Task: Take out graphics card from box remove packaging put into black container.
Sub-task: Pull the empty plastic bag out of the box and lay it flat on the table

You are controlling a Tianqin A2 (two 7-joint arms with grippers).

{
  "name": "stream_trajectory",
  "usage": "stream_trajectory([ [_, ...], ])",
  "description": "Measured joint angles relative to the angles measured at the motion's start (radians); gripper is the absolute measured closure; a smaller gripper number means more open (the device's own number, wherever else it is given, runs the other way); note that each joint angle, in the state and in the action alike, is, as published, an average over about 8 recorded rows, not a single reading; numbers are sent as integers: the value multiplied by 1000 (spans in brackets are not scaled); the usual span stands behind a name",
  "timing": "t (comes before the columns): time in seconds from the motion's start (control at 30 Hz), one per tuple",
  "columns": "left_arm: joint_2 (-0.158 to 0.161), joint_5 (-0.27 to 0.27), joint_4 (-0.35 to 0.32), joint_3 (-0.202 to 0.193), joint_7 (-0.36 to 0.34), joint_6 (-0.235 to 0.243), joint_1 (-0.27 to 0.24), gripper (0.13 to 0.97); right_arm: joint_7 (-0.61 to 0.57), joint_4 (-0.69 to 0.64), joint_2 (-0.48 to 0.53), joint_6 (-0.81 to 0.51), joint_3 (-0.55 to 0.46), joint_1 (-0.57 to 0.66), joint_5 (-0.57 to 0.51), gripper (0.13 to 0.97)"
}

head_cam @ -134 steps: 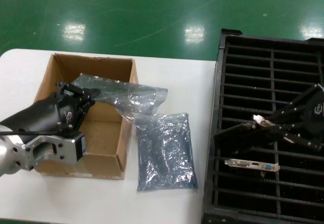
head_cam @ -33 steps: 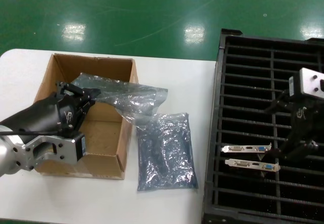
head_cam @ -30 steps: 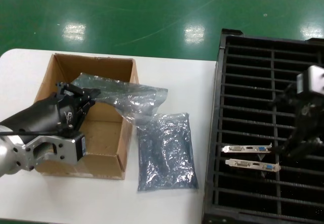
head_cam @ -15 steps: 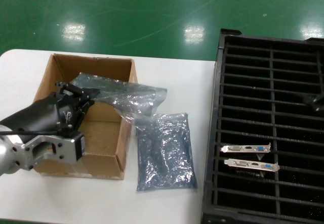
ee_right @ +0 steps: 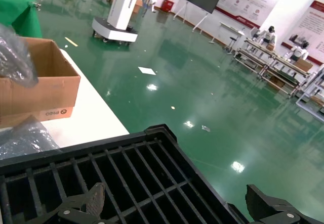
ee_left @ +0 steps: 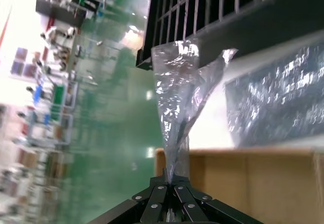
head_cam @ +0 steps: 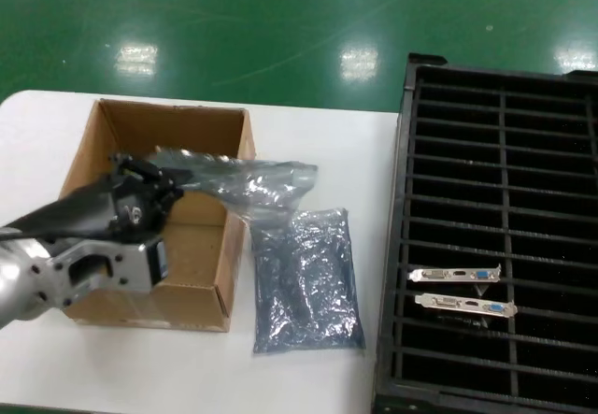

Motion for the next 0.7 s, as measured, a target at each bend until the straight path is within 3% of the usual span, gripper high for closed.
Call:
stream_trajectory([
  [0.1, 38, -7, -18, -7, -120, 114, -35, 957, 0, 0, 0, 0, 0, 0, 0, 133],
  [0.23, 109, -63, -27, -17, -312, 303, -91, 957, 0, 0, 0, 0, 0, 0, 0, 131],
  [0.37, 218, -100, 14, -39, -507, 497, -141, 957, 0, 0, 0, 0, 0, 0, 0, 129],
  [0.43, 280, -84, 52, -55, -603, 583, -163, 957, 0, 0, 0, 0, 0, 0, 0, 129],
  [0.53, 371, -19, 122, -79, -754, 684, -193, 957, 0, 0, 0, 0, 0, 0, 0, 129],
  [0.7, 458, 81, 231, -100, -977, 757, -242, 957, 0, 0, 0, 0, 0, 0, 0, 129],
])
